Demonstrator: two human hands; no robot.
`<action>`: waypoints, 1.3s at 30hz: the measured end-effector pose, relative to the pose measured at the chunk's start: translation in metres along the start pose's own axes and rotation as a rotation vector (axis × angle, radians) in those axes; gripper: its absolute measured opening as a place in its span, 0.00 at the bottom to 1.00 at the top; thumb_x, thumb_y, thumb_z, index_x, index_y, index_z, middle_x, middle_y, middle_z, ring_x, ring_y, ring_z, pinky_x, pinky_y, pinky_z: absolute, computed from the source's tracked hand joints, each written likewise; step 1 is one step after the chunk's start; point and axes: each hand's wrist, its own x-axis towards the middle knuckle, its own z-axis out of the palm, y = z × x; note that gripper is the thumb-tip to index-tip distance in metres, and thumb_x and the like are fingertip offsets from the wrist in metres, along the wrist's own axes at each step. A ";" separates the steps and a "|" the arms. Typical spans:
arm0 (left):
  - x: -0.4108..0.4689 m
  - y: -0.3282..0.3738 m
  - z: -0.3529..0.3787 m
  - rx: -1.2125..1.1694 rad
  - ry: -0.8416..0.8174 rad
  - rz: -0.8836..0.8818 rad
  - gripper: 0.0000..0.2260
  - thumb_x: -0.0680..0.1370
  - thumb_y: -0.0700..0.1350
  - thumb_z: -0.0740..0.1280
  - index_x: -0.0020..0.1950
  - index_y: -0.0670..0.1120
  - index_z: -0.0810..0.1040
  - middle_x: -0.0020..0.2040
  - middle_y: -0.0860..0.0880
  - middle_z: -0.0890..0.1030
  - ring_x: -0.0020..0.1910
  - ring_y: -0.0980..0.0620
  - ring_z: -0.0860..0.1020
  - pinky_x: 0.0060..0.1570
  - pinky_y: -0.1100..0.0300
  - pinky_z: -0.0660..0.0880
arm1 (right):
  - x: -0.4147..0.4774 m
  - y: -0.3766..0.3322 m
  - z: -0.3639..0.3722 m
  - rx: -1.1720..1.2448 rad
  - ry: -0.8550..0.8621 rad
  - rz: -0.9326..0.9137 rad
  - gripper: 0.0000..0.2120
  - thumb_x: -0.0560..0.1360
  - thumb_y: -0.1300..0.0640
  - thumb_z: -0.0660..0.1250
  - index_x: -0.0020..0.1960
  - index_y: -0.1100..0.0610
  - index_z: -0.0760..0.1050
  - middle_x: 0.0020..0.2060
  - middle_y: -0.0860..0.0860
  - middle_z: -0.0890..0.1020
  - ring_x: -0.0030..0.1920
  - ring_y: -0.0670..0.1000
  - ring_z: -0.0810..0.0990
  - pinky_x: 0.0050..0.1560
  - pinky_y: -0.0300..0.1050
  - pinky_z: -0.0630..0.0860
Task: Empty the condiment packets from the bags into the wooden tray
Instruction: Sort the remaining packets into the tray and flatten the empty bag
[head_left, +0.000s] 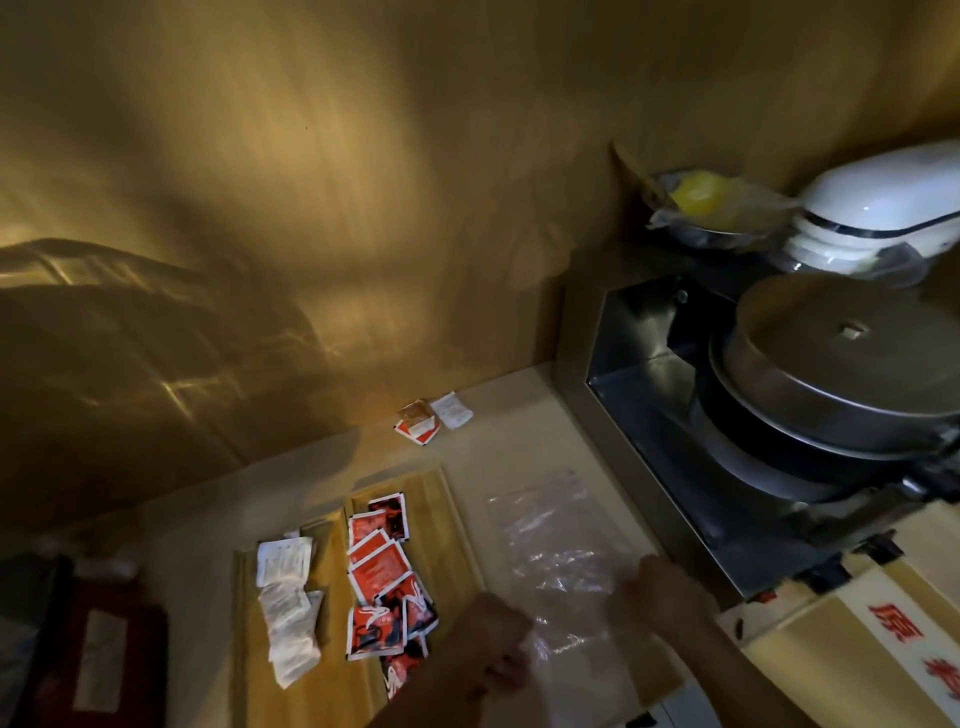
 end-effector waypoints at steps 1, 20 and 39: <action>-0.002 0.004 -0.006 0.003 0.005 0.005 0.13 0.75 0.42 0.62 0.30 0.43 0.70 0.26 0.44 0.74 0.19 0.50 0.72 0.19 0.69 0.64 | 0.001 -0.005 -0.004 -0.095 0.019 -0.032 0.14 0.78 0.56 0.55 0.62 0.56 0.71 0.61 0.54 0.78 0.62 0.54 0.76 0.59 0.48 0.72; 0.013 0.105 -0.179 0.173 0.606 0.358 0.10 0.76 0.44 0.63 0.43 0.38 0.78 0.47 0.36 0.83 0.49 0.39 0.81 0.46 0.54 0.76 | 0.088 -0.196 -0.048 -0.085 -0.053 -0.560 0.07 0.73 0.51 0.61 0.38 0.52 0.72 0.47 0.54 0.82 0.47 0.55 0.80 0.45 0.47 0.74; 0.149 0.136 -0.181 0.157 0.788 0.048 0.30 0.70 0.56 0.70 0.66 0.44 0.65 0.64 0.44 0.73 0.64 0.43 0.70 0.60 0.50 0.67 | 0.188 -0.261 0.016 0.018 0.045 -0.411 0.22 0.71 0.47 0.66 0.63 0.54 0.70 0.59 0.53 0.78 0.59 0.55 0.76 0.56 0.48 0.73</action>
